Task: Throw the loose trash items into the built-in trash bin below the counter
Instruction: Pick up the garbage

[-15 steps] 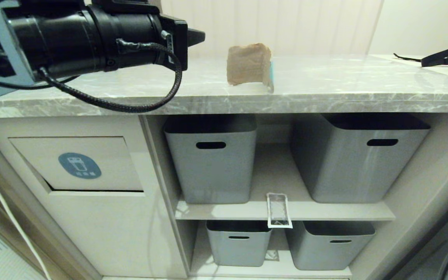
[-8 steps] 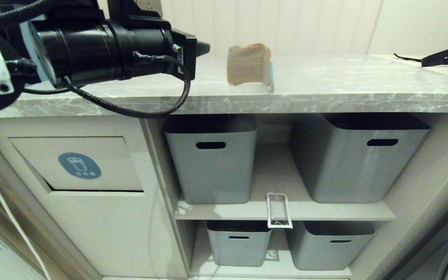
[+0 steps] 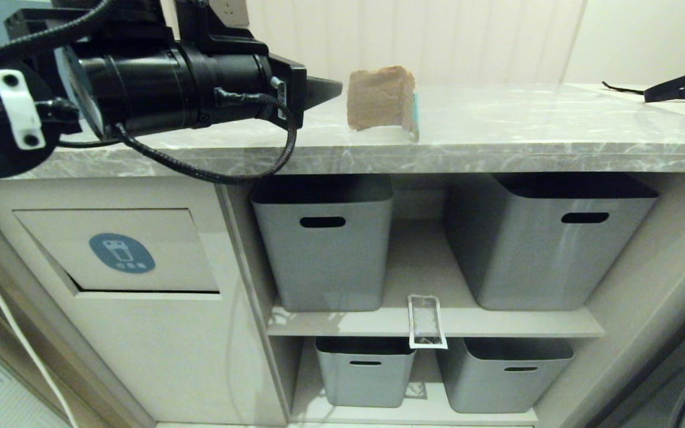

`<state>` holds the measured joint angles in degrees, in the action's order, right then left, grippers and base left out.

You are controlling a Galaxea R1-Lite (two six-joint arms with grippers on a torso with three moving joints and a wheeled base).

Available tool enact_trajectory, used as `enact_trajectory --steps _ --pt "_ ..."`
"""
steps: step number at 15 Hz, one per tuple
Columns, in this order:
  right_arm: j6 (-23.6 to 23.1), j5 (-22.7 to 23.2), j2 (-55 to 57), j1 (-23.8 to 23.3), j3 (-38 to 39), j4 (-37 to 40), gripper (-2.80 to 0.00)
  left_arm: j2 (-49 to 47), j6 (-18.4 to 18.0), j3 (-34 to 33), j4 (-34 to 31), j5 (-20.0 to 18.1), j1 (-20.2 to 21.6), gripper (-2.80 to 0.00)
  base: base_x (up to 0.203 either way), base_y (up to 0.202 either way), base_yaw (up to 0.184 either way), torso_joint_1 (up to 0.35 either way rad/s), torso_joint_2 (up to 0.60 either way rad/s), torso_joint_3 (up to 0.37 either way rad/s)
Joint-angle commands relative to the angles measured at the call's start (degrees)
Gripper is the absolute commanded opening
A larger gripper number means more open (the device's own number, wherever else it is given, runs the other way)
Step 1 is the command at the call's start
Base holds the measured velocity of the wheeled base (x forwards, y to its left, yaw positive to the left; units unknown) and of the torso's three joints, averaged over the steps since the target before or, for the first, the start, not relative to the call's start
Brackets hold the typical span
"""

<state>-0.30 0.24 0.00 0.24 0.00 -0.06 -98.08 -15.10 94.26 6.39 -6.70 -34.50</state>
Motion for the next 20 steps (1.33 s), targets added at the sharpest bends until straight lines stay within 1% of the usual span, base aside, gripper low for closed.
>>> enact_trajectory --steps 1,7,11,15,16,20 --pt "0.0 0.0 -0.1 0.0 0.0 0.0 -2.80 -1.7 0.0 0.5 0.0 -0.2 0.0 0.00 0.000 0.000 0.000 0.000 0.00 0.000" --pt "0.0 0.0 -0.1 0.0 0.0 0.0 -2.80 -10.4 -0.1 9.0 0.0 -0.2 0.0 0.00 0.000 0.000 0.000 0.000 0.00 0.000" --pt "0.0 0.0 0.0 0.0 0.0 0.0 -2.80 -14.0 -0.1 11.9 0.0 -0.3 -0.2 0.00 0.000 0.000 0.000 0.000 0.00 0.000" --pt "0.0 0.0 0.0 0.0 0.0 0.0 -2.80 -17.3 -0.1 16.2 0.2 -2.2 -0.3 0.00 0.000 0.000 0.000 0.000 0.00 0.000" --pt "0.0 0.0 0.0 0.0 0.0 0.0 -2.80 -17.3 -0.1 16.2 0.4 -2.3 -0.4 -2.80 0.000 0.000 0.000 0.000 0.00 0.000" --pt "0.0 0.0 0.0 0.0 0.0 0.0 -2.80 -17.5 -0.1 16.3 1.9 -3.2 -0.3 -2.80 0.000 0.000 0.000 0.000 0.00 0.000"
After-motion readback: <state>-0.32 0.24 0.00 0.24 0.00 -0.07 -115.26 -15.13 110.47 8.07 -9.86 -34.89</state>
